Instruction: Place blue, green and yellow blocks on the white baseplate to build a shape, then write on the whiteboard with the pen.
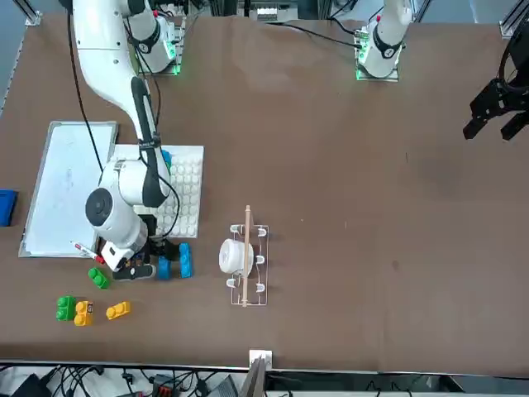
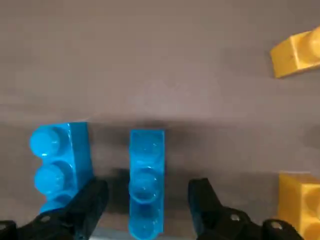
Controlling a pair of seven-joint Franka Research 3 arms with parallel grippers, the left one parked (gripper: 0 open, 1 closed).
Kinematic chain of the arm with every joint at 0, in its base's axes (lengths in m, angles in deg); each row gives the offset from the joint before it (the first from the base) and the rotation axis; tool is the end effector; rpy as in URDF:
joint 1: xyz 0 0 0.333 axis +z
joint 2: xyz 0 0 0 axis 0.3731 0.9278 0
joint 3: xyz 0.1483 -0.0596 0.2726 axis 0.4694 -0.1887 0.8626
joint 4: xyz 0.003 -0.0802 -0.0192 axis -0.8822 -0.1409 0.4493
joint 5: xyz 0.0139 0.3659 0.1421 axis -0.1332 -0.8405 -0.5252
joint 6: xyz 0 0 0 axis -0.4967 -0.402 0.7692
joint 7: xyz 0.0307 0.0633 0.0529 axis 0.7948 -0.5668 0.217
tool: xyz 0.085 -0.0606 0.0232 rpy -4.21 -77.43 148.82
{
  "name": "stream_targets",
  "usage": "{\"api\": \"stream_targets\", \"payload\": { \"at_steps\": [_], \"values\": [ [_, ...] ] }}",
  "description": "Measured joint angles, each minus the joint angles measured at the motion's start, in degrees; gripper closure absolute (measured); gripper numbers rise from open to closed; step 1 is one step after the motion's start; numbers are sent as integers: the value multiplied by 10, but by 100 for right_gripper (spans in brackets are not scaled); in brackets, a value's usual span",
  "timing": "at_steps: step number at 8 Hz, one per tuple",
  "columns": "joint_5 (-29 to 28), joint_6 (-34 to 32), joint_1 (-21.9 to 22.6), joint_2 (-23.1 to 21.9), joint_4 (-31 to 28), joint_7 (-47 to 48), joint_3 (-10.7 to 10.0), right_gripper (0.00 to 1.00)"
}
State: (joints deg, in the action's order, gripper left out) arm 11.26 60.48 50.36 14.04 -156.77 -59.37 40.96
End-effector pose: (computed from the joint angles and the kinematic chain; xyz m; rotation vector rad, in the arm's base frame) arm 0.7070 0.1353 0.2324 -3.1089 -0.1431 -0.1983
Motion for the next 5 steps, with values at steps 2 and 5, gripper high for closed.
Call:
{"api": "stream_targets", "payload": {
  "at_steps": [2, 5],
  "values": [
    [0, 0, -3, 12, 2, 0, 0, 18],
    [0, -1, -7, 15, 7, 0, 0, 60]
  ]
}}
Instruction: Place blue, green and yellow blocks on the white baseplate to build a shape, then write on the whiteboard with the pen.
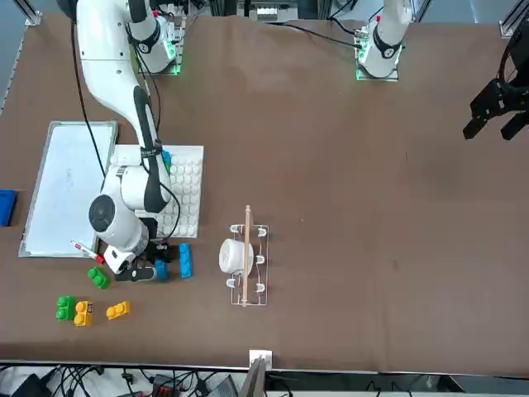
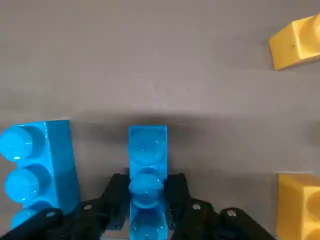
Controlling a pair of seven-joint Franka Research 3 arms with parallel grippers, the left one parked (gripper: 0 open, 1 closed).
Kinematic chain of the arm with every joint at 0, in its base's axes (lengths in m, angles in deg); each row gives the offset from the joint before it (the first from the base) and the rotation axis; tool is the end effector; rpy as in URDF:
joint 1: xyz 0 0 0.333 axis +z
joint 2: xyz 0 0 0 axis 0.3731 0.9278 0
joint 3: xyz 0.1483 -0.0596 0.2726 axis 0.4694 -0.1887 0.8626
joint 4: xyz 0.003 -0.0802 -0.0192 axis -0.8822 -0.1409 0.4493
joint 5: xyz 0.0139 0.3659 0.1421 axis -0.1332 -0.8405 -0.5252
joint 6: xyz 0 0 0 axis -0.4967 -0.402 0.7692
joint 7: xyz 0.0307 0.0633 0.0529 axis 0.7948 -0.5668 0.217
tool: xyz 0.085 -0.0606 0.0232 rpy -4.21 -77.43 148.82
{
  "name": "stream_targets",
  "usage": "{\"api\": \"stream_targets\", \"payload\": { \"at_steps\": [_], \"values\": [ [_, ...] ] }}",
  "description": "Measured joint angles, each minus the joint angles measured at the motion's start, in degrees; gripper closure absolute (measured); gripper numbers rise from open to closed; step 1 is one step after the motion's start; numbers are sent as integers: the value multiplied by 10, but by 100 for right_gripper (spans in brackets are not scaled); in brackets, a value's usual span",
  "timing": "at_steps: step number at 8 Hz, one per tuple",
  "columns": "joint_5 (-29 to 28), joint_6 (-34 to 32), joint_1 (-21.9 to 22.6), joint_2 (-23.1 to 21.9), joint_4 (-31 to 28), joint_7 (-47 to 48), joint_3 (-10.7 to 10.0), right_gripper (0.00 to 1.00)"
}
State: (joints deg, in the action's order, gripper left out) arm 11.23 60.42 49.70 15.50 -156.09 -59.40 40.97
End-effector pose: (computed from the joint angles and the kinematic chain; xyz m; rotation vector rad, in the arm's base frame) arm 0.7089 0.1281 0.2199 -3.1196 -0.1316 -0.1791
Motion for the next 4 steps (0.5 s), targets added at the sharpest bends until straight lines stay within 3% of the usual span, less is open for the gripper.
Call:
{"api": "stream_targets", "payload": {
  "at_steps": [4],
  "values": [
    [4, -55, -3, -25, 15, -59, -1, 60]
  ]
}}
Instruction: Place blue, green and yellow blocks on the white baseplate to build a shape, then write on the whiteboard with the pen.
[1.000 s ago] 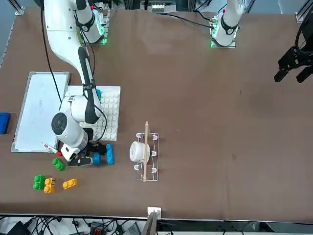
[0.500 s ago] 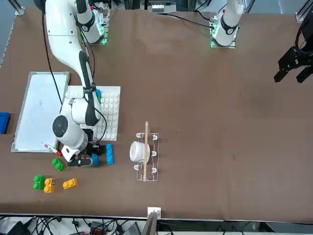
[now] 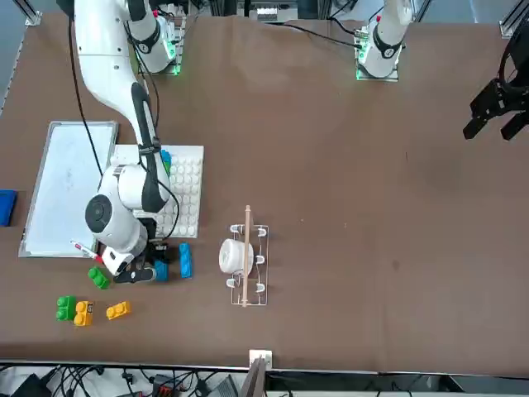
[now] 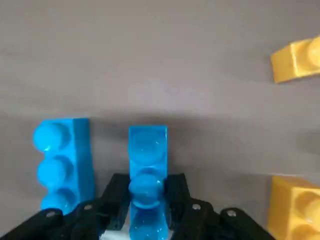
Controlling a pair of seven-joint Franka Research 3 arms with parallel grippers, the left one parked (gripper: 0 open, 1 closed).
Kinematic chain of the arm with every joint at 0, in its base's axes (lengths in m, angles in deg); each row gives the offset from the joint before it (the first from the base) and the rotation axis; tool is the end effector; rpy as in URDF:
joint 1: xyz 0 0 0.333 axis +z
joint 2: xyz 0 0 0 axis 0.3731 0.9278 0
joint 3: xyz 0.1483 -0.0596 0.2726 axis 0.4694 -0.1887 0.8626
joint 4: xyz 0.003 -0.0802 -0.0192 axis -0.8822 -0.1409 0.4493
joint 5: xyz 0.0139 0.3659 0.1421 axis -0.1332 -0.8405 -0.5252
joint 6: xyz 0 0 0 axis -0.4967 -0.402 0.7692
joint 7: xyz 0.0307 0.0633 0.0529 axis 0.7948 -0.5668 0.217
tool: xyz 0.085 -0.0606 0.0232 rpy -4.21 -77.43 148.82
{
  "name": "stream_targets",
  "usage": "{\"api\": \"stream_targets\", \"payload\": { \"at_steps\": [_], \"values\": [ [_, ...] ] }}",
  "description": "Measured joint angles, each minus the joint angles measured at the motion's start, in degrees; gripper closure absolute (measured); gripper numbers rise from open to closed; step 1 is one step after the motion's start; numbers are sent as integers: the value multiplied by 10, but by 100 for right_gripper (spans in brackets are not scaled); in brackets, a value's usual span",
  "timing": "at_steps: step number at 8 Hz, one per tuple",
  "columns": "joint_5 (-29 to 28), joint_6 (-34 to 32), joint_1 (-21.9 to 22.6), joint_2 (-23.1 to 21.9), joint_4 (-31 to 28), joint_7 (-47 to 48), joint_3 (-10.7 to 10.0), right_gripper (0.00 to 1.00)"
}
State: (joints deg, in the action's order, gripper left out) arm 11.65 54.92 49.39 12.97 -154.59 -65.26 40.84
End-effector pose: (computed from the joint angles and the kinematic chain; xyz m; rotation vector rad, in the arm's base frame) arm 0.7108 0.1298 0.2525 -3.0922 -0.2984 -0.1335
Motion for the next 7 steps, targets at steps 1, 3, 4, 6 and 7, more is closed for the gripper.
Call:
{"api": "stream_targets", "payload": {
  "at_steps": [1, 3, 4, 6, 7],
  "values": [
    [0, -26, -4, -20, -5, -57, 0, 60],
    [1, -38, -10, -71, -49, -173, -1, 60],
    [1, -33, -11, -98, -83, -238, -1, 60],
    [1, 12, -10, -147, -165, -366, 0, 60],
    [1, 41, -9, -168, -208, -430, 1, 60]
  ]
}}
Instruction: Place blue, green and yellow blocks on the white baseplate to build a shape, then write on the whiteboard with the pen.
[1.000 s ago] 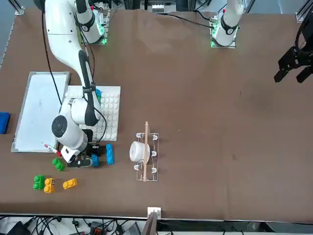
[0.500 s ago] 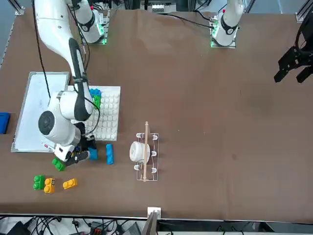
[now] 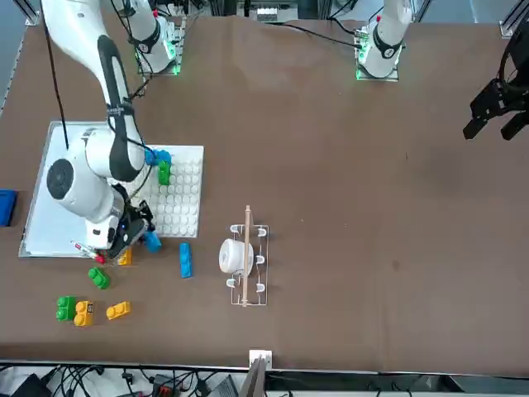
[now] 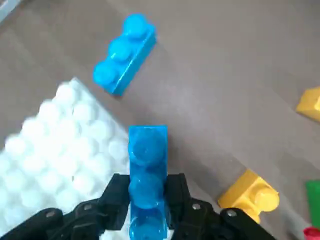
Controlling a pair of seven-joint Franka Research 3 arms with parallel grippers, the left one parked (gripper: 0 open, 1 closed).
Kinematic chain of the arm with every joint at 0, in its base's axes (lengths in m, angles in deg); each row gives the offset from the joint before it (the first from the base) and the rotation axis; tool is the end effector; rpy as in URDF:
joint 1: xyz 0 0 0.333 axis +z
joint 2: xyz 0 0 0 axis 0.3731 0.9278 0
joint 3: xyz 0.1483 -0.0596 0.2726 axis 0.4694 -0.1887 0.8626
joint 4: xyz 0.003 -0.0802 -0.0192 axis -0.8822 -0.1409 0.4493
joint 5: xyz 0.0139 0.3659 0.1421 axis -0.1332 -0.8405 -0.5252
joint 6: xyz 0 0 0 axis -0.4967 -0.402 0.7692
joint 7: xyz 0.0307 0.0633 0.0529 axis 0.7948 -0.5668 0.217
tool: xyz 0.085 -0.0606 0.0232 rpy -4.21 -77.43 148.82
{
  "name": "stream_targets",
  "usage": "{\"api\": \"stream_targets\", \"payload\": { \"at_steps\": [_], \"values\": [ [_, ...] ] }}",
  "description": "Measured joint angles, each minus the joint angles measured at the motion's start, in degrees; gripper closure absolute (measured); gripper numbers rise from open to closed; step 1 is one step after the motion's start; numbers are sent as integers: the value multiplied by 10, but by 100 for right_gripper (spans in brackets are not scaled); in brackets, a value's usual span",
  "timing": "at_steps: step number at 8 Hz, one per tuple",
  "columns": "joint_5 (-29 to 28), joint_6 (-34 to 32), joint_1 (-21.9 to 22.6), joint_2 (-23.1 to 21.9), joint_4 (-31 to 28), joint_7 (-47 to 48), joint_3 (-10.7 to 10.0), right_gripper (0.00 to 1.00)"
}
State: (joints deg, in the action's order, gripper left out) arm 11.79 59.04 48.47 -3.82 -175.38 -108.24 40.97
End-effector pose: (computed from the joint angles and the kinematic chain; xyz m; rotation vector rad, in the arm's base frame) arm 0.6406 0.0775 0.2919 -2.8014 -1.2581 -0.1653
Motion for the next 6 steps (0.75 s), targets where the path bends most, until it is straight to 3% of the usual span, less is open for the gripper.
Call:
{"api": "stream_targets", "payload": {
  "at_steps": [6],
  "values": [
    [0, 89, 11, -117, -192, -330, 6, 60]
  ]
}}
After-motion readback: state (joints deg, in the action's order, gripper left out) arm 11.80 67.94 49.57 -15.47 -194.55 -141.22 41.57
